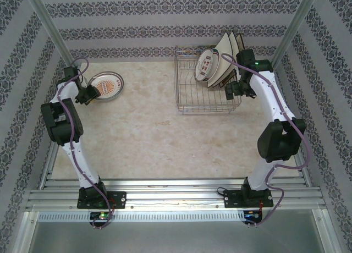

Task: Unload the plates from the dish rack

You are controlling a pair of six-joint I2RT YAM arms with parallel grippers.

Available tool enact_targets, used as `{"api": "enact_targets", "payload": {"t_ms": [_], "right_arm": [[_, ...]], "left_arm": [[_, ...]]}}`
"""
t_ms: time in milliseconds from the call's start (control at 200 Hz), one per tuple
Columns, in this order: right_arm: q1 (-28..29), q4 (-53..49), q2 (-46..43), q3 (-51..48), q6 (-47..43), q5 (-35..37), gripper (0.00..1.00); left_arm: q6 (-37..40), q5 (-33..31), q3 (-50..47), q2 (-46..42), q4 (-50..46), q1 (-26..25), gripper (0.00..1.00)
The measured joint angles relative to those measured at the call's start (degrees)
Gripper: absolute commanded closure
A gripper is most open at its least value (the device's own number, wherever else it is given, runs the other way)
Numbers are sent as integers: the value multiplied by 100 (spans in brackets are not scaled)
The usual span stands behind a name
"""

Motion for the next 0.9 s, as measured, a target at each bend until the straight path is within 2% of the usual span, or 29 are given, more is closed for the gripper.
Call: {"api": "enact_targets", "payload": {"t_ms": [265,380,400,450,460,475,490,769,904], "right_arm": [[0,46,2,-57,-26,-46,2],[37,55,2,-63,-24,-103,2],[42,59,2,-63,-24,-122,2],[76,66,2,-63,-24,-129,2],[85,66,2,-61,-22,-131,2],[105,68,2,-61,-22,-131,2],[116,66,2,-59,-22,-131,2],[713,391,11,153,131,-61,2],[911,581,57,433,341,-116,2]], "left_arm": [[293,-407,212,-9,-313,-63,50],[433,-619,94,-166,-426,-190,41],[476,-662,48,-245,-470,-238,38],[522,-798,-70,-450,-555,-378,23],[564,-817,-96,-503,-579,-417,18],[575,-863,-129,-573,-603,-466,3],[575,-890,-166,-664,-640,-533,0],[590,-1515,-450,-2269,-1220,-1954,0],[568,-1851,-450,-2603,-1602,-2347,0]]}}
